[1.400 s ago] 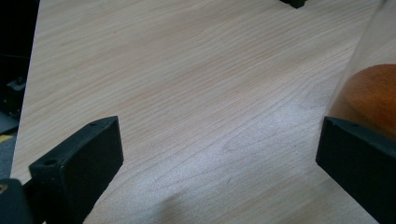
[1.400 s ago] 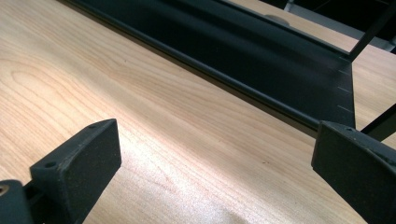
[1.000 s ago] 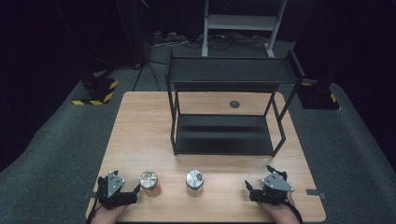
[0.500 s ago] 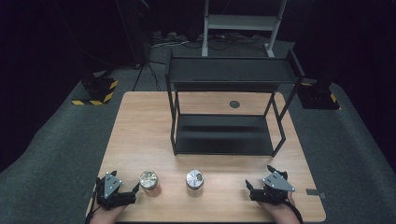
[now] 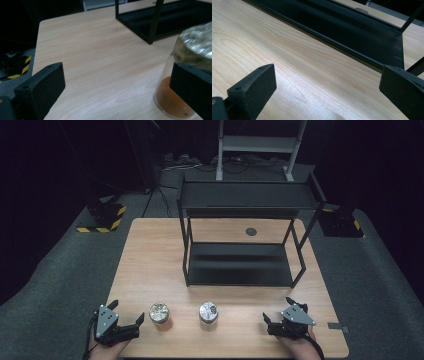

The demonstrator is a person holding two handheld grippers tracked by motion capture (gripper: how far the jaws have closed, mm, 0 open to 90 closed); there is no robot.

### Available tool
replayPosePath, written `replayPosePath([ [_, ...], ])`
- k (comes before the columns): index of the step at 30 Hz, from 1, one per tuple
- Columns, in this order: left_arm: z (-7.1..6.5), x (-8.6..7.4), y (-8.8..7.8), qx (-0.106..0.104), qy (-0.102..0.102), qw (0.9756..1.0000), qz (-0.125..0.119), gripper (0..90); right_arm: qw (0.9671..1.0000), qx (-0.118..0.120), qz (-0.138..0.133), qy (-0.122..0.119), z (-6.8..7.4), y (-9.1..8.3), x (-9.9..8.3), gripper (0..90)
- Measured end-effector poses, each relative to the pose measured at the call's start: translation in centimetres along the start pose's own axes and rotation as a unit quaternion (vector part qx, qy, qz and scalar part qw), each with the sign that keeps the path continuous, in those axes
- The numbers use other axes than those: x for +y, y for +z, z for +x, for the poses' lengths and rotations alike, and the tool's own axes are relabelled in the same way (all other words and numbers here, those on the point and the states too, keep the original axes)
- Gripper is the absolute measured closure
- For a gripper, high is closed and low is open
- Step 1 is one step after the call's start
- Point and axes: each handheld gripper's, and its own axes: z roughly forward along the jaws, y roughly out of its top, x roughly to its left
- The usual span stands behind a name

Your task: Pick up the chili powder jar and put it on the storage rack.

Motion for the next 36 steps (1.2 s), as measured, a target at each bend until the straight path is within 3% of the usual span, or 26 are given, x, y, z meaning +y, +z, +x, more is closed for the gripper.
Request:
replayPosePath([
  [5, -0.5, 0.4, -0.5, -0.003, 0.007, 0.9998, -0.016, 0.4, 1.0, 0.0, -0.001, 0.001, 0.0, 0.0, 0.0, 0.1],
  [21, -2.1, 0.9, -0.9, -0.033, -0.001, 0.9982, -0.049, 0.4, 1.0, 0.0, -0.002, 0.004, -0.1, 0.0, -0.1, 0.0],
  [36, -3.1, 0.8, -0.2, -0.056, 0.001, 0.997, -0.053, 0.4, 1.0, 0.0, -0.003, 0.005, -0.1, 0.0, -0.1, 0.0],
])
